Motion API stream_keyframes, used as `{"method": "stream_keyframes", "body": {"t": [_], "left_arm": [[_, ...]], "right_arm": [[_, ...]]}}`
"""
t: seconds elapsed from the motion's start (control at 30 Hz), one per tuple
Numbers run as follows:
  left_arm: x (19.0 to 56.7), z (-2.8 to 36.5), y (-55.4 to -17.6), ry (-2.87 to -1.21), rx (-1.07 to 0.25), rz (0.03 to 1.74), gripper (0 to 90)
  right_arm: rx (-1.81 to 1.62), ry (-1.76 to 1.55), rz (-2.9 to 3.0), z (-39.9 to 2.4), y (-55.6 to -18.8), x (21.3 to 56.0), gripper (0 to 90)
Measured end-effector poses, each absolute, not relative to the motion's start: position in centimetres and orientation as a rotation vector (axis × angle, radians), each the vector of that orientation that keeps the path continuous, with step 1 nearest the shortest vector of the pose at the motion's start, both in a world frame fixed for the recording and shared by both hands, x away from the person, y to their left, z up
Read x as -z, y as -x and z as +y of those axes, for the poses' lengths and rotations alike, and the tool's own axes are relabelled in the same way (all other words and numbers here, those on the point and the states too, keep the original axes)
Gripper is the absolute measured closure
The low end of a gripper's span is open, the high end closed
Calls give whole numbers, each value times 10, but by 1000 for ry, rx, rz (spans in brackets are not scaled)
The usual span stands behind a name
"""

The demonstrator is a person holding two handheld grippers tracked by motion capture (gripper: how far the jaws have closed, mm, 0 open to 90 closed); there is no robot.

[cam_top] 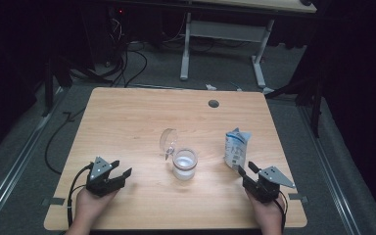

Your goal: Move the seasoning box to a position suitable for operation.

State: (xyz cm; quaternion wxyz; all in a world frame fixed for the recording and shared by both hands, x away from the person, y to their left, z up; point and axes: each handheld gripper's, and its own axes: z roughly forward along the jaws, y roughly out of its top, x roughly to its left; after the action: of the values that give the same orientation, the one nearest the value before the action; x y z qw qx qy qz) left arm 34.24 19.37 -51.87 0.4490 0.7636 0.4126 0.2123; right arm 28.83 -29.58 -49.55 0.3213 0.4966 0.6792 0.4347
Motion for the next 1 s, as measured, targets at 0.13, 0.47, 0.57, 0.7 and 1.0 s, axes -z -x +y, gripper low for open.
{"method": "stream_keyframes", "body": {"t": [0.13, 0.47, 0.57, 0.7, 1.0], "left_arm": [[518, 189, -344, -1885, -524, 995, 454], [517, 179, -346, -1886, -518, 951, 459], [518, 175, -346, -1906, -506, 941, 473], [518, 171, -346, -1903, -499, 962, 464], [517, 163, -344, -1903, -492, 965, 453]], "right_arm": [[-1144, -1302, 1791, -293, -285, 496, 569], [-1129, -1250, 1843, -277, -280, 498, 559], [-1123, -1239, 1859, -271, -281, 500, 562], [-1136, -1226, 1883, -264, -285, 501, 563], [-1130, -1188, 1938, -247, -295, 503, 572]]}}
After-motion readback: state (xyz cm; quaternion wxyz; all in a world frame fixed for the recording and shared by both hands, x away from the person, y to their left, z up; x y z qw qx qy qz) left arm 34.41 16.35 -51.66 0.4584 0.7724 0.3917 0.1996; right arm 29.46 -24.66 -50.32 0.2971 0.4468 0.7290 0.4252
